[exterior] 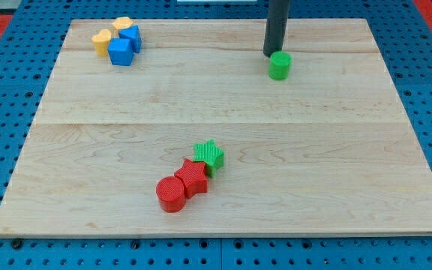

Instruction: Push the green circle into the green star

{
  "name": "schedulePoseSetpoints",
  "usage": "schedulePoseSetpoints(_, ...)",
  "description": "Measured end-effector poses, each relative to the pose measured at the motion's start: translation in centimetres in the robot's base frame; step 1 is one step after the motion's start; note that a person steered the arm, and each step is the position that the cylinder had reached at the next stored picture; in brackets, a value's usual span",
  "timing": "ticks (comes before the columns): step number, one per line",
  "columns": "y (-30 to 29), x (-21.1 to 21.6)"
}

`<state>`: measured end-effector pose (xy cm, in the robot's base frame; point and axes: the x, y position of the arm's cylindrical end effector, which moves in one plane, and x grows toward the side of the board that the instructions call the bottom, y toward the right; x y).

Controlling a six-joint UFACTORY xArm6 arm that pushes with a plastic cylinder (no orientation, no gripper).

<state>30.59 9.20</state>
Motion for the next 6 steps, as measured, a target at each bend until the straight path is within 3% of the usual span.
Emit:
schedulePoseSetpoints(1, 0.0, 2.3)
schedulePoseSetpoints(3, 3.0, 0.4)
schedulePoseSetpoints(4, 4.5, 2.0)
schedulePoseSetpoints(5, 2.8, 6.9)
schedulePoseSetpoints(6, -0.5, 8.5)
